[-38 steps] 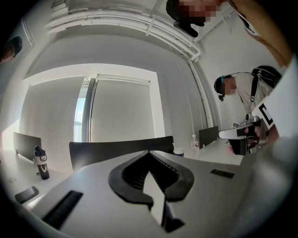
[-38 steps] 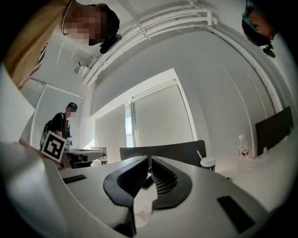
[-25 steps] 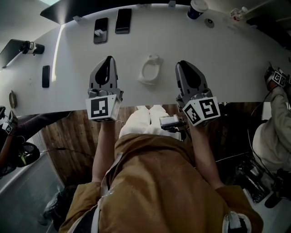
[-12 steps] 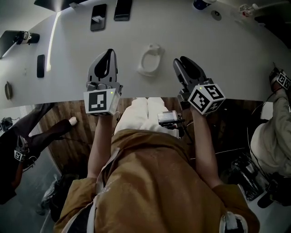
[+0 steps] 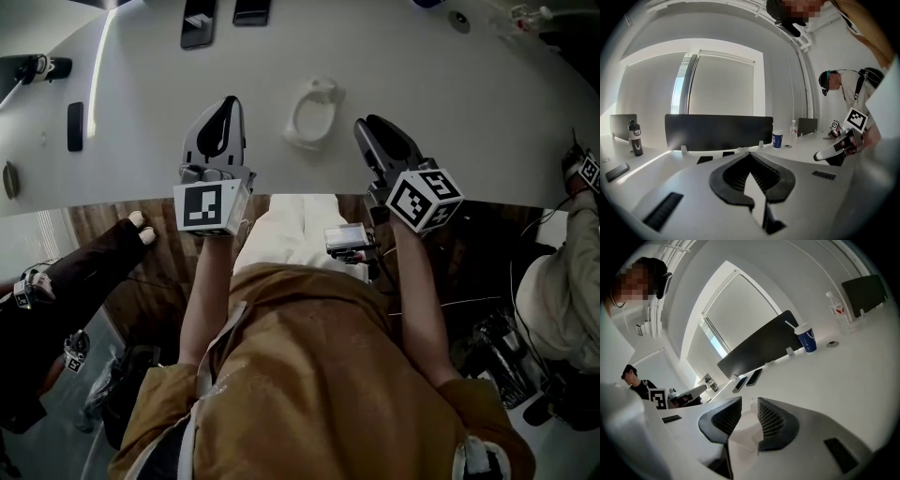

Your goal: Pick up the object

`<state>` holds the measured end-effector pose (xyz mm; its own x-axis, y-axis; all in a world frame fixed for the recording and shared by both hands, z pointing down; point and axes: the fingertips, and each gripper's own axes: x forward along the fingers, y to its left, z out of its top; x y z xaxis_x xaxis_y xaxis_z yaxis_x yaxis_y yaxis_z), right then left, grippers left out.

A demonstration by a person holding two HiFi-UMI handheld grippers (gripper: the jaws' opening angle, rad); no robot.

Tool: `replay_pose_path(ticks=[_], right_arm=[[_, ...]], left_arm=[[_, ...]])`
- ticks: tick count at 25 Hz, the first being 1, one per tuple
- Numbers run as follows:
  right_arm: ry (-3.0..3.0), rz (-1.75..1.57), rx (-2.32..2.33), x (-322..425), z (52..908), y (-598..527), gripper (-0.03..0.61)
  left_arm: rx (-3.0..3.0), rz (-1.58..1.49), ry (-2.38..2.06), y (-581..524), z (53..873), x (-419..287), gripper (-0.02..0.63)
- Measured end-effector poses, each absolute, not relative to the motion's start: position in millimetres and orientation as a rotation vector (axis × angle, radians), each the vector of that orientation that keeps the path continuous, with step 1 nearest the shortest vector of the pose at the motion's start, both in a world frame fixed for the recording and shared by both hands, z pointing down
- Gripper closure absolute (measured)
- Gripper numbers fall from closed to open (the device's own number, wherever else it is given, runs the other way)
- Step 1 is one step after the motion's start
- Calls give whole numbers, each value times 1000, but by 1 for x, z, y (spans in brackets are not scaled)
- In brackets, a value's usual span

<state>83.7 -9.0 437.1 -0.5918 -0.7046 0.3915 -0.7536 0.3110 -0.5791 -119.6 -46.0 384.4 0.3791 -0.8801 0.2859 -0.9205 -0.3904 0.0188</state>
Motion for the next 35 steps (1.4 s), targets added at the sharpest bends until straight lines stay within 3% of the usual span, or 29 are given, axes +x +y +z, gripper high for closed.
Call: replay_pose_path(ticks=[15, 30, 32, 35], right_arm=[[-2402, 1344, 1259, 70, 486, -14, 469], [-2255, 1781, 965, 41, 523, -4, 468], [-2213, 1860, 941, 41, 528, -3, 454], [-2167, 2007, 888, 38, 530, -2, 377]], left_arm=[[2401, 399, -1588, -51, 426, -123, 607], [2405, 445, -1600, -67, 442, -127, 607], [2396, 445, -1602, -70, 445, -128, 607], [2391, 441, -1598, -72, 446, -127, 607]])
